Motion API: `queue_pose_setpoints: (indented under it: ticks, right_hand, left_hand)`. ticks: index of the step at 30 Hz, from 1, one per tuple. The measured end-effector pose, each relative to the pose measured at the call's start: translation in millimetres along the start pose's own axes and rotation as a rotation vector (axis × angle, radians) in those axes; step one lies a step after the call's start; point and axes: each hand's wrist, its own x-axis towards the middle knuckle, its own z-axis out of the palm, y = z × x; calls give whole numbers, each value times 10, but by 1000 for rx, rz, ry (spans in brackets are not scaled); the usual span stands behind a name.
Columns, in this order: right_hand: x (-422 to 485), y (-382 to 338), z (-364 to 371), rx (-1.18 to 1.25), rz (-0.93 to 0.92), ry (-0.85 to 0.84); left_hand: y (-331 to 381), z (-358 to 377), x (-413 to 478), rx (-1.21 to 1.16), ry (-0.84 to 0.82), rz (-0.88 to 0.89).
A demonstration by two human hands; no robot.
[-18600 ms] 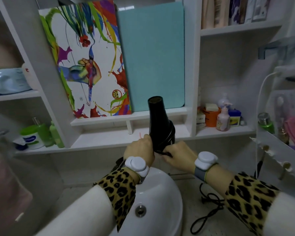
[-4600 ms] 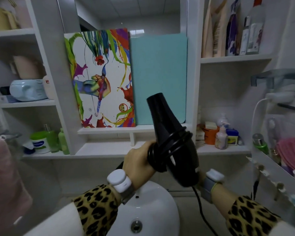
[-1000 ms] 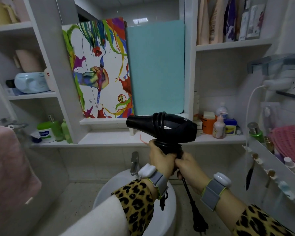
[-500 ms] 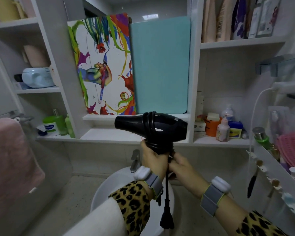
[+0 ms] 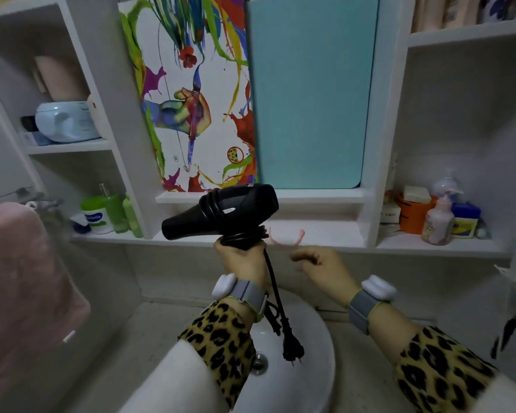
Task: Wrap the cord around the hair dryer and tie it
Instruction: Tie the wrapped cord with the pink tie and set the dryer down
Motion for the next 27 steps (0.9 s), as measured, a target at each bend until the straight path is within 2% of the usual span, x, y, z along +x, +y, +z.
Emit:
queue_pose_setpoints:
  ticks: [3, 5, 10, 15, 18, 21, 24, 27]
  right_hand:
    - [288, 59, 80, -318, -47, 137]
    - [491, 68, 174, -440, -71, 186]
    - [1015, 77, 510, -579, -101, 135]
    - [1544, 226, 805, -721, 127, 99]
    - [1646, 284, 833, -829, 164, 72]
    - [1685, 304, 850, -805, 203, 18]
    - [1599, 273, 822, -761, 113, 0]
    - [1298, 275, 728, -415, -49, 25]
  left_hand:
    - [-89, -30, 227, -72, 21, -3]
    - [-139, -50, 372, -99, 28, -7]
    - [-201, -113, 616, -135, -2, -46]
    - [-202, -199, 830, -238, -135, -95]
    - [-172, -214, 870, -332, -211, -183]
    - [-156, -213, 932, -409, -250, -208]
    - [-122, -209, 961, -460, -272, -213]
    - [-94, -208, 986, -509, -328, -186]
